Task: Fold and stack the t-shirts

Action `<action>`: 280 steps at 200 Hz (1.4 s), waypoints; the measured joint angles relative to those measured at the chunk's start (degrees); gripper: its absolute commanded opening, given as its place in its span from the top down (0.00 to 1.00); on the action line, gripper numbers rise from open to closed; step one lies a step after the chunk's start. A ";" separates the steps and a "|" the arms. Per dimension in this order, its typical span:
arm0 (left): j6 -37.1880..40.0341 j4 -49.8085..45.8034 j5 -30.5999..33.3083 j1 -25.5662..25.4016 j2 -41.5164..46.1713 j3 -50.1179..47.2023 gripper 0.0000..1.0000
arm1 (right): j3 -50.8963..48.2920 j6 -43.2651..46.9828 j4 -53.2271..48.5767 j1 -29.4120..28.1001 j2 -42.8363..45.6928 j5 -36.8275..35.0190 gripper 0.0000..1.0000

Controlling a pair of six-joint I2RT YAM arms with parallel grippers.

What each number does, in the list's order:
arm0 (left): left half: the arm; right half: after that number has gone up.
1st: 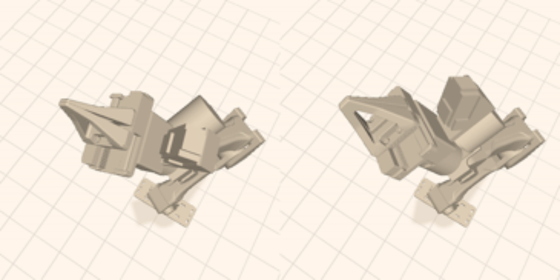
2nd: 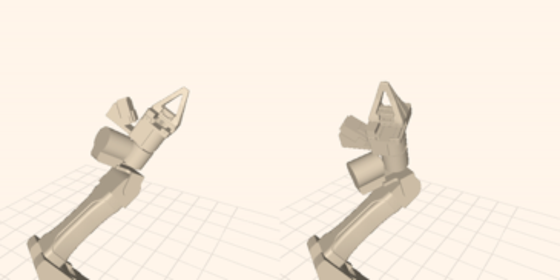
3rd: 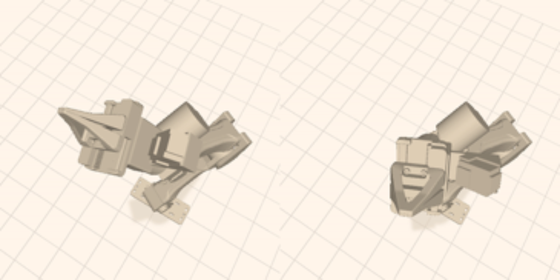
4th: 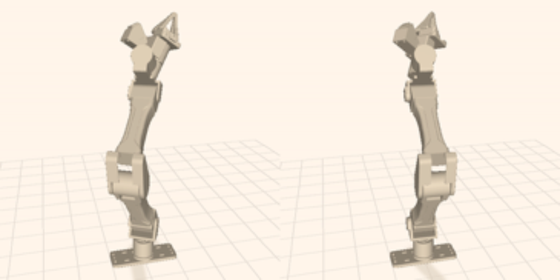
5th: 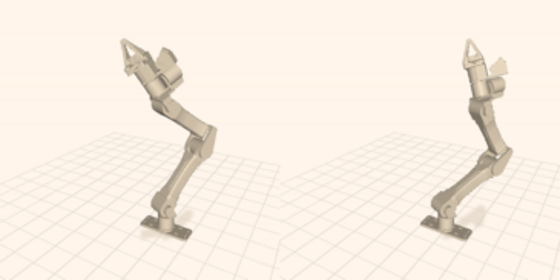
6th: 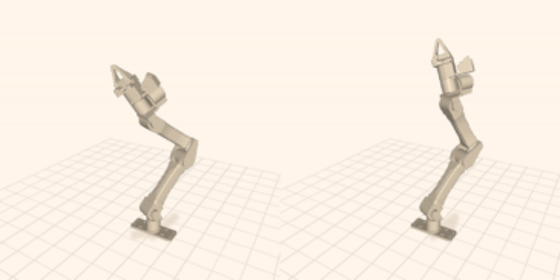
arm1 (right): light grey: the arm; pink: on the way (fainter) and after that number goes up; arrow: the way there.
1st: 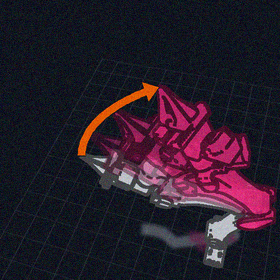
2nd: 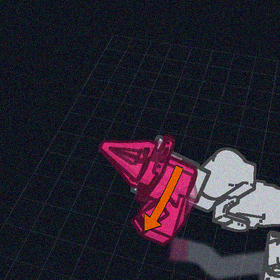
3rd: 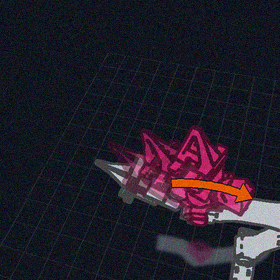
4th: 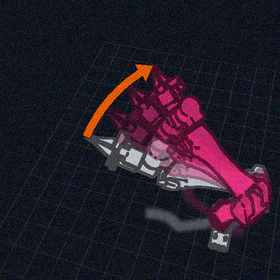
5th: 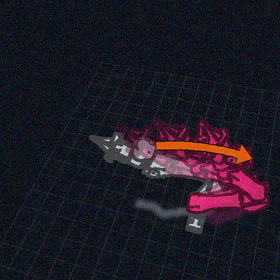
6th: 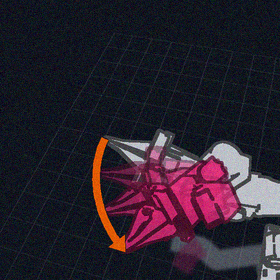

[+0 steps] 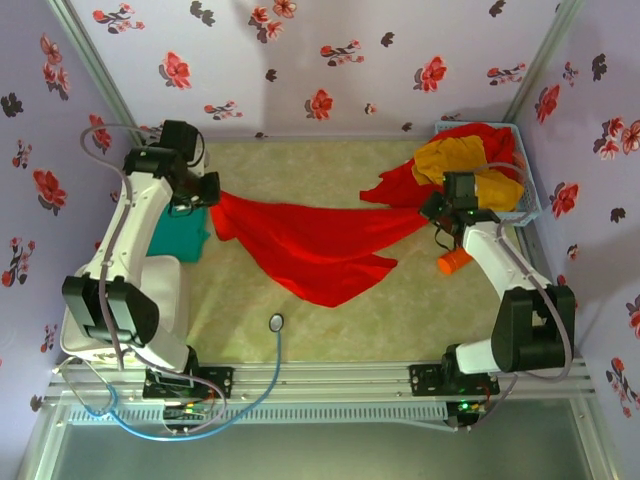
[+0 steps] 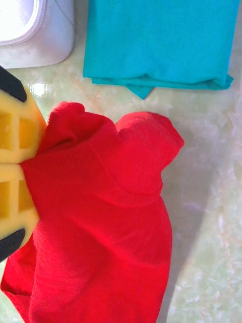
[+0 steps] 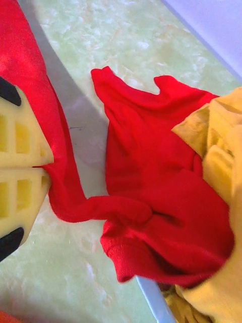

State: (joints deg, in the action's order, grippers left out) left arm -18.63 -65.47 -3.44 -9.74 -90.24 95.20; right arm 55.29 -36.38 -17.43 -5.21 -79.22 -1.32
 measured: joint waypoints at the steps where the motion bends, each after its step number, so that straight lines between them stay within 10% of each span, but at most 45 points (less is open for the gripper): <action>1: 0.00 0.02 0.00 0.00 -0.09 0.07 1.00 | 0.00 0.00 -0.02 0.02 0.07 -0.02 1.00; 148: 2.84 -0.35 0.46 -0.13 0.02 2.67 1.00 | -0.66 0.22 9.92 1.57 13.70 -4.74 1.00; 204: 4.68 -2.75 4.70 -0.22 -10.36 17.94 1.00 | -6.23 -0.04 10.12 1.57 13.97 -2.60 0.95; 280: 4.42 -5.99 8.87 -0.33 -35.58 42.95 0.58 | -7.41 -1.40 9.44 -2.23 9.35 1.01 0.78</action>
State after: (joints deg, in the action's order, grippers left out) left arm -14.22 -71.46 5.43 -10.07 -125.82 138.15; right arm 47.88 -37.78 -7.99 -7.44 -69.87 -0.32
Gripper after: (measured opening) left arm 0.357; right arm 0.169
